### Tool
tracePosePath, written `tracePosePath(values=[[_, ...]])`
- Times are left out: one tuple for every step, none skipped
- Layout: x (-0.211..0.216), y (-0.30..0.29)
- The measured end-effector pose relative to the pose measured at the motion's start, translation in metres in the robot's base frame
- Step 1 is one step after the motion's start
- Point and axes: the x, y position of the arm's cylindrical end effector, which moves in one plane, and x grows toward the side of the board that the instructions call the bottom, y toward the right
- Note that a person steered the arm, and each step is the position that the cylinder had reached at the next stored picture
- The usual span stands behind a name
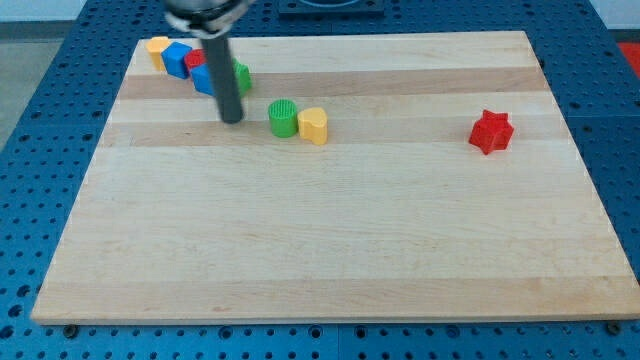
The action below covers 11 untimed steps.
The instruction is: Push the red circle to the top side of the blue triangle
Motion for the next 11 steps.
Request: tracePosePath(values=[[0.0, -0.054], [-0.021, -0.074], [-0.041, -0.075], [-0.061, -0.074], [-0.071, -0.064], [-0.079, -0.045], [-0.086, -0.024], [-0.093, -0.009], [-0.098, -0.014], [-0.102, -0.025], [-0.114, -0.027]])
